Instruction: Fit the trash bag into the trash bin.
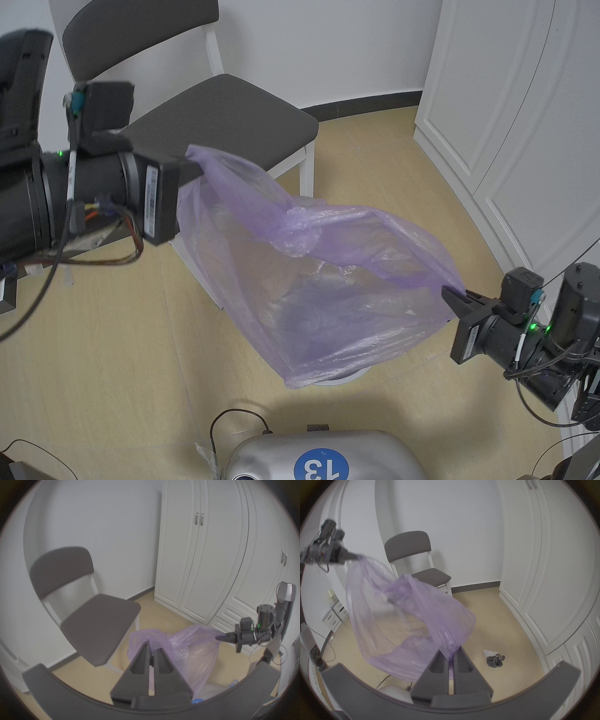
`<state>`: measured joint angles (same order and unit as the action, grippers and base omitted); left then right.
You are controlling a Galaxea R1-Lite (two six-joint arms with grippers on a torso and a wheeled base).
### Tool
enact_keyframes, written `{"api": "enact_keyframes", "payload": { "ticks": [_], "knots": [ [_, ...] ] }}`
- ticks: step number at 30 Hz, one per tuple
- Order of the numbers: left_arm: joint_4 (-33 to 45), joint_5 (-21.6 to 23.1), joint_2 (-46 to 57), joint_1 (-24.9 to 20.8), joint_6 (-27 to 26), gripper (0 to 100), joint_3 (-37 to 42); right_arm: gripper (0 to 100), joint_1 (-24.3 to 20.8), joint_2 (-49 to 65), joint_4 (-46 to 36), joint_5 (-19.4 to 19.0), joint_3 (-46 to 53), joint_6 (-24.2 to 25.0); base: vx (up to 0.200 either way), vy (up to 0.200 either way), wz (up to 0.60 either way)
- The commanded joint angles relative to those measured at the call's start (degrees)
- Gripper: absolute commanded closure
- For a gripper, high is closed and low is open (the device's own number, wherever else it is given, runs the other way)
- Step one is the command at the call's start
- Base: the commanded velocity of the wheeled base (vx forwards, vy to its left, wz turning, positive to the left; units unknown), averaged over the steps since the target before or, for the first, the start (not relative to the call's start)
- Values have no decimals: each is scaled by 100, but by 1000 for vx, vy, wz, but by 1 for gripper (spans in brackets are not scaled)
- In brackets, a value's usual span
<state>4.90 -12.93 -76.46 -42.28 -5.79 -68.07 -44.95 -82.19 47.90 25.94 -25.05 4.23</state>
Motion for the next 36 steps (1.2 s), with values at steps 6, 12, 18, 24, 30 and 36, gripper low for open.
{"api": "enact_keyframes", "payload": {
  "ticks": [6, 12, 18, 24, 30, 36],
  "knots": [
    [-1905, 441, -71, 53, 315, 100, 1754, 100, 12, 397, -1309, 25, -1239, 509, 0, 0, 0],
    [-2529, 599, -493, -369, 649, 100, 2334, 100, -32, 107, -1678, -160, -1547, 640, 0, 0, 0],
    [-3294, 582, -976, -1072, 1089, 100, 2421, 100, -58, -122, -1547, -379, -1186, 1010, 0, 0, 0],
    [-4102, 573, -1372, -1292, 1106, 100, 2650, 100, -251, -368, -1256, -450, -1046, 1080, 0, 0, 0],
    [-5201, 564, -2022, -1274, 1098, 100, 2835, 100, -322, -649, -1186, -599, -1010, 1080, 0, 0, 0],
    [-5579, 564, -2488, -1222, 1098, 100, 2694, 100, -93, -772, -1046, -863, -852, 1097, 0, 0, 0]
  ]
}}
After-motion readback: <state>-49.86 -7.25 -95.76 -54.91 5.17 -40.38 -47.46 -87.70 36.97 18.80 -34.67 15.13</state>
